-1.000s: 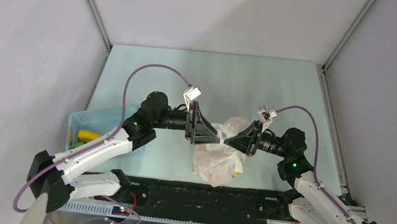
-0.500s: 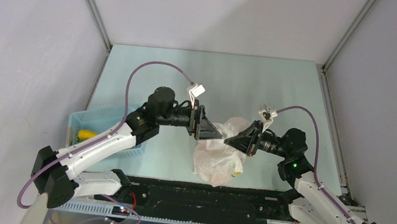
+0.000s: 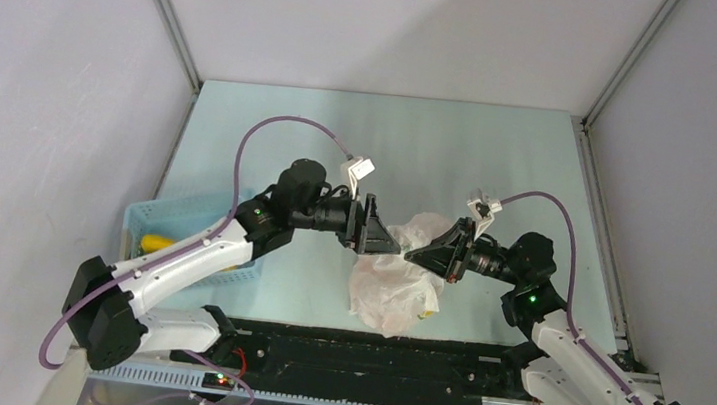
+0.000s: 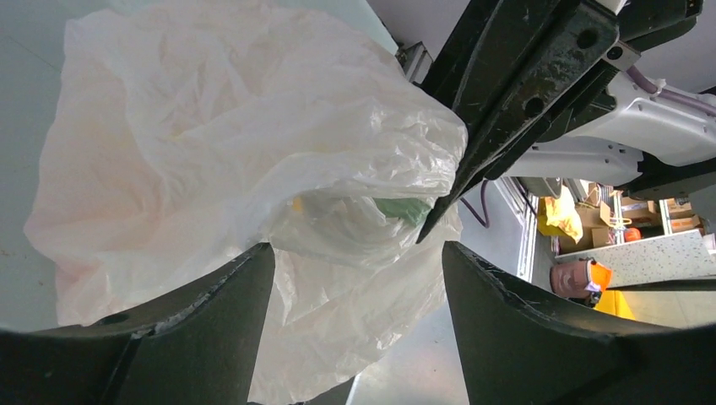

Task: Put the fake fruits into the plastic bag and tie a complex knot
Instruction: Tie the plastic bag at the center of the board.

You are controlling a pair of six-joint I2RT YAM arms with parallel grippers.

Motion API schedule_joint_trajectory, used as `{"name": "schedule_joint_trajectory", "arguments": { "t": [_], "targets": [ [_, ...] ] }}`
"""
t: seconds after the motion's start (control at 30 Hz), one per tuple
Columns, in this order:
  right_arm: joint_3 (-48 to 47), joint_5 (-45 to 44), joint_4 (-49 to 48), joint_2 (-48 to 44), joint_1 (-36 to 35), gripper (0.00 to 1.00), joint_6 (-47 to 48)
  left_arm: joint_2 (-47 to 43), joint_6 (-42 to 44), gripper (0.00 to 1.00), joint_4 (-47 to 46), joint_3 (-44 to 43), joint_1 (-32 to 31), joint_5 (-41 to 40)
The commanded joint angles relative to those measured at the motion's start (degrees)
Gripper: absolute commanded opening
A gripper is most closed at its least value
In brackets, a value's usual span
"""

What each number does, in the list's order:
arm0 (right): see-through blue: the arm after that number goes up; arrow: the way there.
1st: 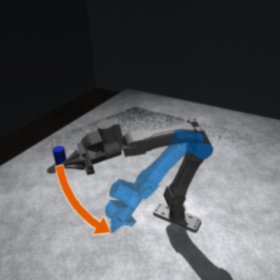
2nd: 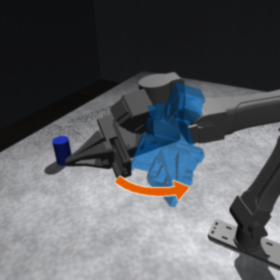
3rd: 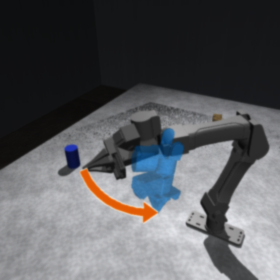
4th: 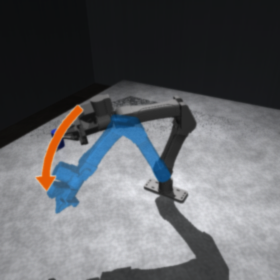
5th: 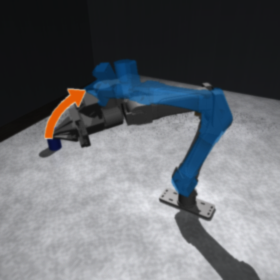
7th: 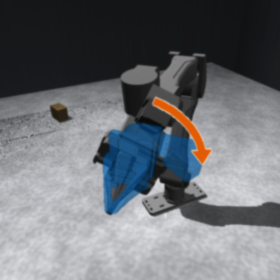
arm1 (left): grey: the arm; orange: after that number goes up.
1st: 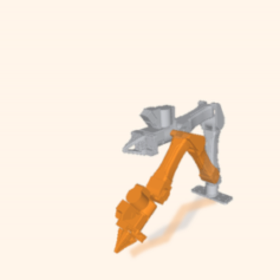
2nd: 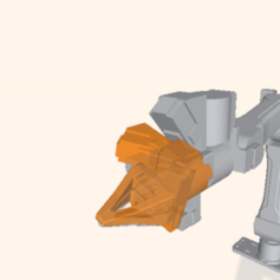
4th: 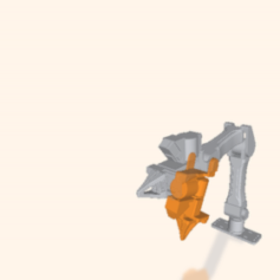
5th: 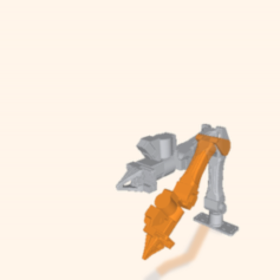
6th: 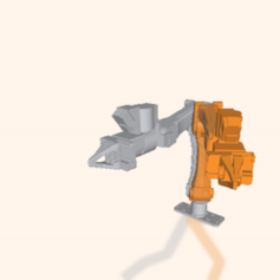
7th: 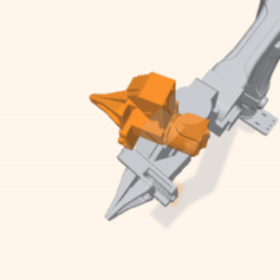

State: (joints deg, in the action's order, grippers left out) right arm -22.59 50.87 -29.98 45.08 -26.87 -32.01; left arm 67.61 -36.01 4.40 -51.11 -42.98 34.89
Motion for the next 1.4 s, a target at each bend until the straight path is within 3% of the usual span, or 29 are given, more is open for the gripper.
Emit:
{"name": "schedule_joint_trajectory", "arguments": {
  "t": [0.0, 0.17, 0.37, 0.43, 0.53, 0.67, 0.93, 1.37],
  "targets": [
    [-0.19, 1.87, -3.86, 0.25, 0.23, 0.0, -1.04, 0.69, -1.92, 0.8, -5.72, -2.06, 0.34, 1.77],
    [-0.24, 2.85, -4.35, 1.23, 0.16, 0.0, -1.3, 1.8, -6.92, 0.79, -13.54, -0.7, 0.31, 3.98],
    [-0.26, 3.22, -5.29, 2.08, 0.2, 0.0, -1.75, 2.26, -6.81, 0.77, -13.1, -0.61, 0.35, 3.91],
    [-0.2, 3.26, -5.42, 2.18, 0.24, 0.0, -1.82, 2.43, -5.48, 0.77, -10.91, -1.31, 0.31, 2.62],
    [-0.2, 3.11, -5.37, 2.14, 0.24, 0.0, -1.83, 0.48, 3.56, 0.76, 2.15, -4.95, 0.23, -3.16],
    [-0.18, 2.84, -5.16, 2.23, 0.17, 0.0, -1.68, -3.18, 9.68, 0.76, 9.82, -7.82, 0.17, -7.21],
    [-0.17, 2.47, -5.86, 2.86, 0.22, 0.0, -2.35, -3.77, 4.07, 0.65, 8.53, -8.13, -2.07, -8.8],
    [-0.2, 2.08, -3.08, 0.99, 0.15, 0.0, -1.39, -1.32, 0.4, 0.65, 7.19, -8.05, -4.65, -11.97]
  ]
}}
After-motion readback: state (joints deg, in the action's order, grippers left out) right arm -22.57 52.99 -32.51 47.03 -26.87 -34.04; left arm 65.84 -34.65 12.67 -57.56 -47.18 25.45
